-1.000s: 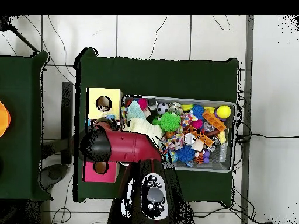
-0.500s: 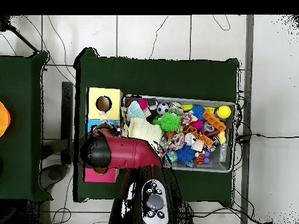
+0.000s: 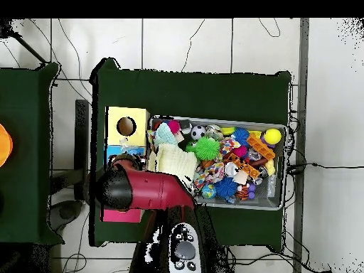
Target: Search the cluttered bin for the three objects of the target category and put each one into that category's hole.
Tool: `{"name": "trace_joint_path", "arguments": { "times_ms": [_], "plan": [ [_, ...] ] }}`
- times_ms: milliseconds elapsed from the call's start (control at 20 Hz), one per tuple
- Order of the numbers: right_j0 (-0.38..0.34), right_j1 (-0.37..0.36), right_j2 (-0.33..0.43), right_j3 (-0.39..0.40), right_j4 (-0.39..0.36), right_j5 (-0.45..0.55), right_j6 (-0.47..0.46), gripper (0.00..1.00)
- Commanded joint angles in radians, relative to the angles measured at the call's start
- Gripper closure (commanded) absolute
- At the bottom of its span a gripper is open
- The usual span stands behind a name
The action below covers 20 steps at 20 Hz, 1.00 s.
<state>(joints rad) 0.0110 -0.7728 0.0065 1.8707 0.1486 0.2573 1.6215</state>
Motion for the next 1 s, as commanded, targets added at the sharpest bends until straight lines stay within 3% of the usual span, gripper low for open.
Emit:
{"name": "trace_joint_path", "arguments": {
  "times_ms": [50, 500, 1000],
  "plan": [
    [0.052, 0.059, 0.011, 0.111, 0.061, -0.034, 0.293, 1.00],
    [0.104, 0.062, -0.024, 0.102, 0.103, -0.023, 0.295, 1.00],
    [0.062, 0.079, 0.002, 0.103, 0.103, -0.049, 0.244, 1.00]
  ]
}}
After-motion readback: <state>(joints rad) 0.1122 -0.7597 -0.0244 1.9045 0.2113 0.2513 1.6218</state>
